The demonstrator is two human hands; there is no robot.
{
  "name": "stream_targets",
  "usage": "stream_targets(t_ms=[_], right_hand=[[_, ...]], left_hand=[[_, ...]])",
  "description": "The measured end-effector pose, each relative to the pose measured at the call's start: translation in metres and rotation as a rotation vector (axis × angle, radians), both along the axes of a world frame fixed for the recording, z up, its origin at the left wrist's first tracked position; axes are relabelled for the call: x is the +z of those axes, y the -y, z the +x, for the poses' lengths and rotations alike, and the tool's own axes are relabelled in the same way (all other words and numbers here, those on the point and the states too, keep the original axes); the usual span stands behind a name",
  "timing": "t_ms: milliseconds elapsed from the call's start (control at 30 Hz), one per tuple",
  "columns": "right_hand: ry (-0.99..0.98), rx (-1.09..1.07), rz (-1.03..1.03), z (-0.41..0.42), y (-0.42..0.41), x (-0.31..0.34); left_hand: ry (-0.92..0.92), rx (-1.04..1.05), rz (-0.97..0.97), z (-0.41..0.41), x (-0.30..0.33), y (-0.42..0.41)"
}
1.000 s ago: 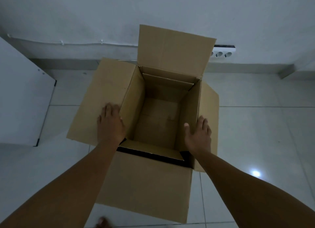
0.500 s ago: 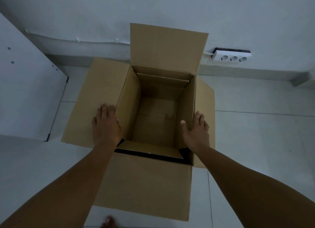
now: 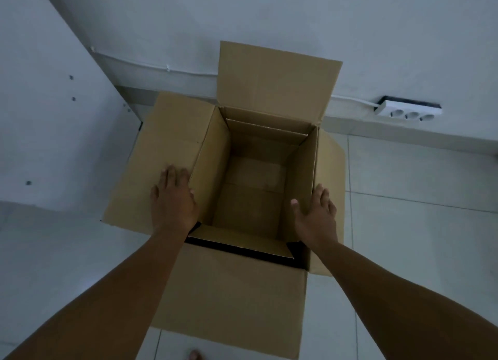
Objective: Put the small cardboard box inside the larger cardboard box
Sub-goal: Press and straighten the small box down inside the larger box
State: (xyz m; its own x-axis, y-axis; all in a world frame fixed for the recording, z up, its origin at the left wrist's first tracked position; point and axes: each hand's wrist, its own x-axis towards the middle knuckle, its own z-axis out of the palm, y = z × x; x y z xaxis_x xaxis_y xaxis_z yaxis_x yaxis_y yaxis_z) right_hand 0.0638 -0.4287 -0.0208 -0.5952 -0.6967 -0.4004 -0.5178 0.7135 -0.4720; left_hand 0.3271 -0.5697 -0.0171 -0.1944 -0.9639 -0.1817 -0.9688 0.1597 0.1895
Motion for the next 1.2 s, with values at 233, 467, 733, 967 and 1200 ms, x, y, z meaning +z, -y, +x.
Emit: stream_targets(t_ms=[233,467,733,967,1200], right_hand=[[0.003,0.048,0.030,0.027,0.037,0.006],[0.026,0.087,0.045,0.058,0.071,0.007],[0.021,0.132,0.048,0.083,0.100,0.005],[0.044,0.160,0.050,0.101,0.137,0.010],[-0.003,0.105,0.041,0.113,0.132,0.003]], left_hand=[[0.009,0.027,0.026,0.034,0.003,0.028],[0.026,0.063,0.041,0.067,0.006,0.055],[0.064,0.080,0.043,0.095,0.009,0.086],[0.058,0.142,0.049,0.120,0.014,0.100],[0.005,0.127,0.017,0.138,0.011,0.104]])
